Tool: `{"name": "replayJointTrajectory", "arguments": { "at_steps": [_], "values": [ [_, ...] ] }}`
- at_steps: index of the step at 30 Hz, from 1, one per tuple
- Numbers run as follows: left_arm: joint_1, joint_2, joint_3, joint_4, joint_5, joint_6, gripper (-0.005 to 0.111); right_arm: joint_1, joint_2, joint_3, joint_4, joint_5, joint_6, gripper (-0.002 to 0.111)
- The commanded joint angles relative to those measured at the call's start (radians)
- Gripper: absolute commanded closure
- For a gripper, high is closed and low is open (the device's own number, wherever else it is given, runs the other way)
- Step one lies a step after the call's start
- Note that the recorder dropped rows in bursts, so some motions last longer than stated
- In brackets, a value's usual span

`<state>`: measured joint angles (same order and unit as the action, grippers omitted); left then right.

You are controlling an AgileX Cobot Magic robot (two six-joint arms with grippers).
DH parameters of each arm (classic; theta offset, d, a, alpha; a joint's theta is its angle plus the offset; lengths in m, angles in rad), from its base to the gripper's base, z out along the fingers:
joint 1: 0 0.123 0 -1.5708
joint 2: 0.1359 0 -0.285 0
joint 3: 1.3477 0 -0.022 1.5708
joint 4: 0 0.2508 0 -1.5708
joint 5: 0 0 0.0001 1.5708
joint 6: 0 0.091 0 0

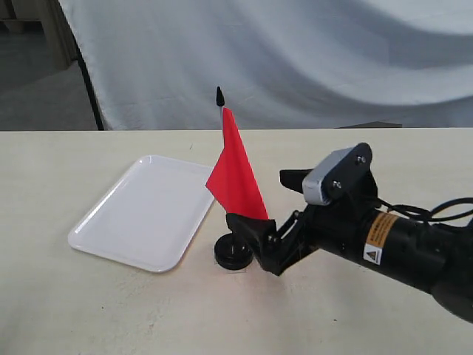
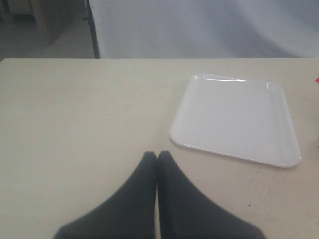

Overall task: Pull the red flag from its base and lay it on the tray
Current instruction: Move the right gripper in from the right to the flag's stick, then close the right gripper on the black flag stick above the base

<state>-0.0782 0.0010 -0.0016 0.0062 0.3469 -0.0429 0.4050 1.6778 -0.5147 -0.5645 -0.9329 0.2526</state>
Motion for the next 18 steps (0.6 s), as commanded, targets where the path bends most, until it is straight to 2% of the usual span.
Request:
{"name": "replayJointTrajectory", "arguments": {
  "at_steps": [1, 9, 18],
  "values": [
    [-0.004, -0.001, 0.002, 0.000, -0.003, 0.001, 0.107, 0.009, -0.001, -0.061, 0.041, 0.049, -0.007, 0.005],
    [-0.004, -0.001, 0.002, 0.000, -0.003, 0.001, 0.107, 0.018, 0.143, -0.157, 0.039, 0.044, 0.004, 0.005],
    [-0.004, -0.001, 0.002, 0.000, -0.003, 0.001, 0.107, 0.018, 0.337, -0.253, 0.025, -0.038, -0.013, 0.005]
  ]
}}
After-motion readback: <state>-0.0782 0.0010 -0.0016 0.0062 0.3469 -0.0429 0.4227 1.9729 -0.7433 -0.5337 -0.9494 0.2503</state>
